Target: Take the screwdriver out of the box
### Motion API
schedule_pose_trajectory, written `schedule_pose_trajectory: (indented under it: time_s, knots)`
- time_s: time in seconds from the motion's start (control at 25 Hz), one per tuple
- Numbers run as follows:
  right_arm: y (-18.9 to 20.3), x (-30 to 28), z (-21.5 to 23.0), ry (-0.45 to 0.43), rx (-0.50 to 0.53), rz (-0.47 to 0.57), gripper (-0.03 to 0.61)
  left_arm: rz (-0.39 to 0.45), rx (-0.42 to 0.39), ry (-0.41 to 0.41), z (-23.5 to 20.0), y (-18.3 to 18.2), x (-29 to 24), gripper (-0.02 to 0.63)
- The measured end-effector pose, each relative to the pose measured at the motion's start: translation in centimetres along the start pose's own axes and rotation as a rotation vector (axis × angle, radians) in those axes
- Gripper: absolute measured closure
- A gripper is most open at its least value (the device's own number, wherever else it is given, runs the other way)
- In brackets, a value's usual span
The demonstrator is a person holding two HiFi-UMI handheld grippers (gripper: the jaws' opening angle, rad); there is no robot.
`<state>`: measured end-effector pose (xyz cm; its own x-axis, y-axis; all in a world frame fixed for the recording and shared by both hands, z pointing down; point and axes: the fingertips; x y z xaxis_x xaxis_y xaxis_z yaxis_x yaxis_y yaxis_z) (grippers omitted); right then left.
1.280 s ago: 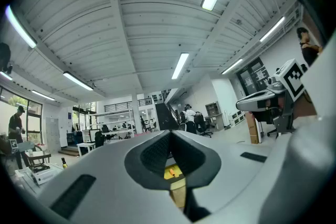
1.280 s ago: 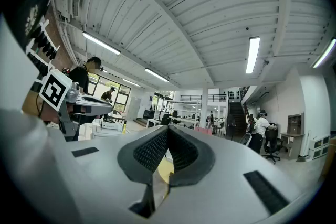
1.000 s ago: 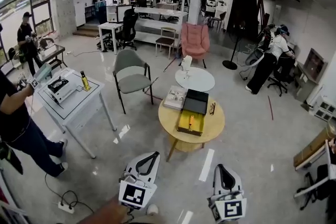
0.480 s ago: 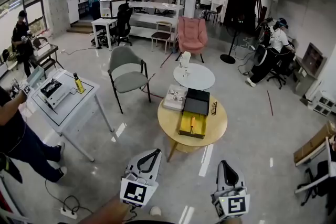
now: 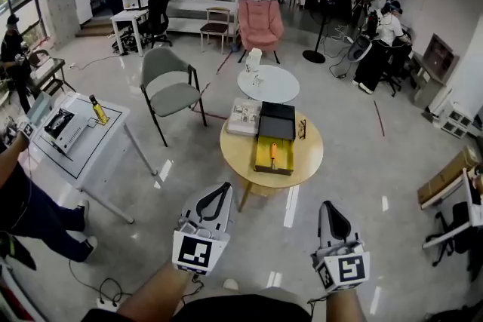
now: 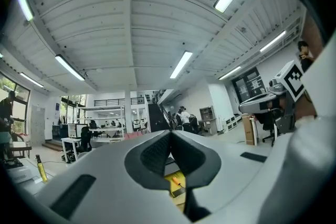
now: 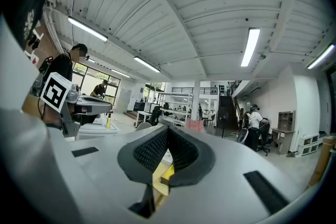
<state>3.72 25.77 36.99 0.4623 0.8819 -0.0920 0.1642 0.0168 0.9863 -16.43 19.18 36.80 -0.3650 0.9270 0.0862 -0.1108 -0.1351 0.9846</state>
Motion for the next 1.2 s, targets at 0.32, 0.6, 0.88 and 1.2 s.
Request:
schedule_pose_trajectory:
  time_s: [0.32, 0.6, 0.88, 1.2]
  knots:
    - [0.0, -0.6, 0.2, 0.012, -0.016, -0.005, 0.565, -0.006, -0.004, 0.017, -0.8, 0.5, -0.6, 0.601]
    - [0.2, -2.2, 0.8, -0.002, -0.02, 0.003, 0.565, -0.024, -0.012, 0.001, -1.4, 1.3, -1.7, 0.601]
    - [1.1, -3.8, 3.0, -0.012, -0.029, 0.002, 0.565, -0.042, -0.013, -0.008, -1.2, 2.0, -4.4, 0.601]
    - [2.1, -5.5, 6.2, -0.019, -0.045, -0.011, 0.565, -0.061, -0.012, -0.004, -0.1, 2.9, -7.5, 0.601]
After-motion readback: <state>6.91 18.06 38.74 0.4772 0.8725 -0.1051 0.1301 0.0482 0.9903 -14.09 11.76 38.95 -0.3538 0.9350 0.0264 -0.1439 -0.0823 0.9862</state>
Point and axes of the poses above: the fingertips, and each gripper's own axes: x backward along the fingers, z to its right, y out of its underside, and after that the axes turned 15 degrees about -y, right-handed
